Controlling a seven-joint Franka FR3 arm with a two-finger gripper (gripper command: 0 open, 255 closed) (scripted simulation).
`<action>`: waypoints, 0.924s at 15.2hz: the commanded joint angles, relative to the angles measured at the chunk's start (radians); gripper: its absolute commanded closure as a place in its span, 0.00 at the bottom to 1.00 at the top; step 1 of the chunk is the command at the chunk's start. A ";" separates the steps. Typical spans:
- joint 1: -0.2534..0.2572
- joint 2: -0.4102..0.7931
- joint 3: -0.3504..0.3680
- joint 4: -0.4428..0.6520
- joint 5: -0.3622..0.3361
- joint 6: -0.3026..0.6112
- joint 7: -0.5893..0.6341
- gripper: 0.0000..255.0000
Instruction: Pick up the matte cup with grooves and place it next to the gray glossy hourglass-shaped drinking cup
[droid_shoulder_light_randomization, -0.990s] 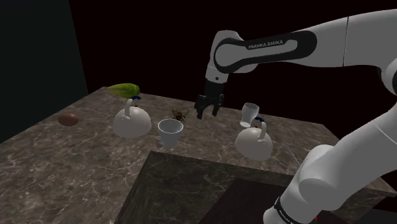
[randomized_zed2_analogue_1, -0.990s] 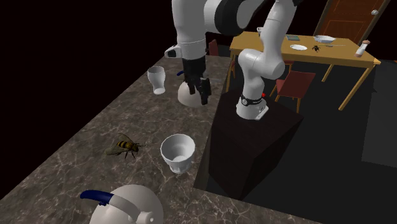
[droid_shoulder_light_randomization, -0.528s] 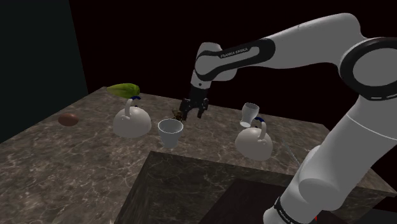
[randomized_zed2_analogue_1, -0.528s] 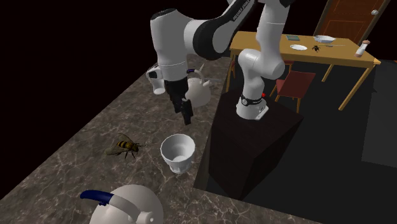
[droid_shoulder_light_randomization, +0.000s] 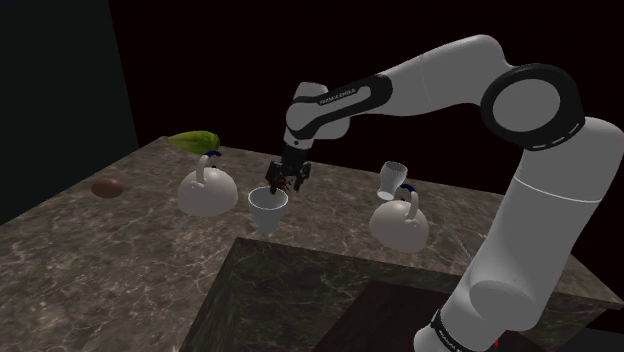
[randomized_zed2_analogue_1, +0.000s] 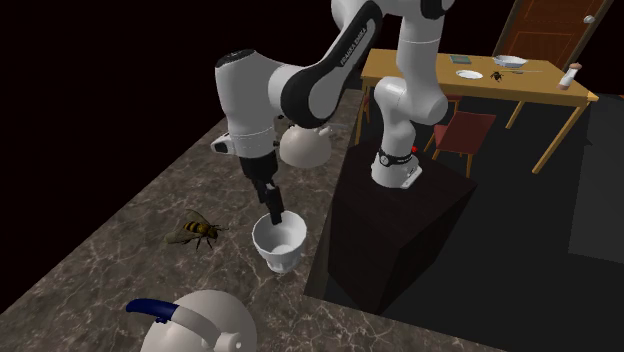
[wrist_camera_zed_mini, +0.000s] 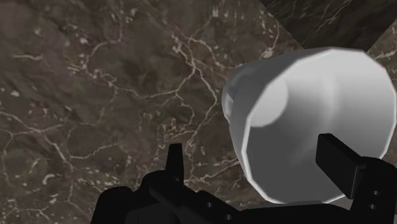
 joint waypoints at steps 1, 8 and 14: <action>0.001 0.017 0.001 -0.008 0.003 0.026 -0.003 0.00; 0.004 0.035 0.004 -0.021 0.006 0.057 -0.005 0.00; 0.004 0.035 0.004 -0.021 0.006 0.057 -0.005 1.00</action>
